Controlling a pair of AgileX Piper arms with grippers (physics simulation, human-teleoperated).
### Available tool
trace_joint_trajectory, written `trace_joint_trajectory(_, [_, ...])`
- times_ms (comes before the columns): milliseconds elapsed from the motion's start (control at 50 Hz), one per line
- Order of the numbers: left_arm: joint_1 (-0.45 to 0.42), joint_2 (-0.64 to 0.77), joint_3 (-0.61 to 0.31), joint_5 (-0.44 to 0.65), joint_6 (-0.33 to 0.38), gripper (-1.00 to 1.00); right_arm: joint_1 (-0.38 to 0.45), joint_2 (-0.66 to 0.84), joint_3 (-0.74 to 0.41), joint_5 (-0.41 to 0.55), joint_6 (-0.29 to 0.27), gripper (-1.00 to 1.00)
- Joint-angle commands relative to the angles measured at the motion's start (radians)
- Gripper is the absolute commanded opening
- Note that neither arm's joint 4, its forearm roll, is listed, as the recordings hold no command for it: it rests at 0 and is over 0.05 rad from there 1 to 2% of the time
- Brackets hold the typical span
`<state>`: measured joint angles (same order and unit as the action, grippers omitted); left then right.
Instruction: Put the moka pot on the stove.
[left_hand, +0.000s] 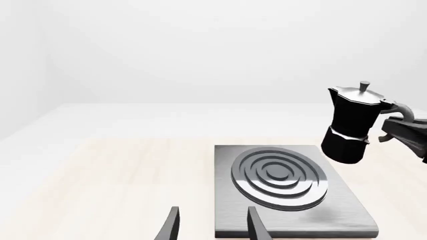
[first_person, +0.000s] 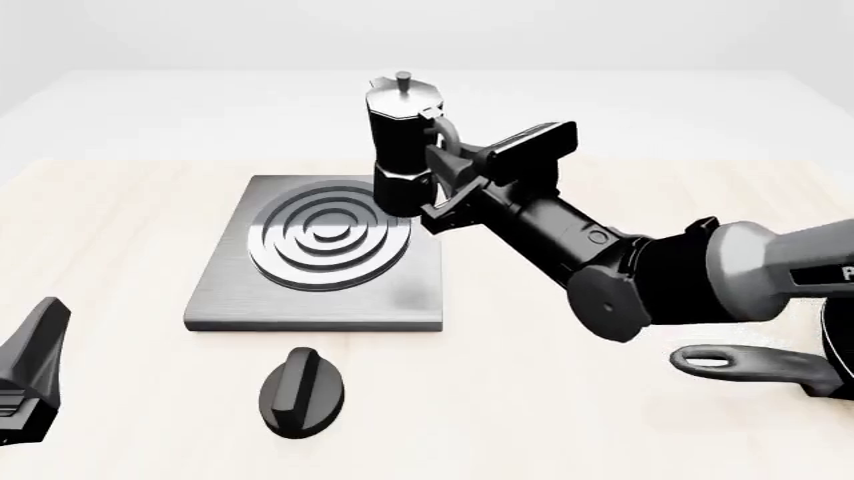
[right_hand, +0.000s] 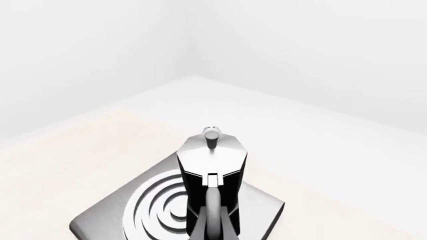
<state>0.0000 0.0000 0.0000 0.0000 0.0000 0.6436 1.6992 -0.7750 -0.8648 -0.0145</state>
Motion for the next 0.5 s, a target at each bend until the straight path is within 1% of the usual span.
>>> trace_joint_trajectory(20, [0.000,0.000,0.000,0.000,0.000,1.00,0.007,0.030,-0.051,-0.009,0.020,-1.00])
trace_joint_trajectory(500, [0.000,0.000,0.000,0.000,0.000,1.00,0.052,0.095,-0.138,0.004,0.017,-1.00])
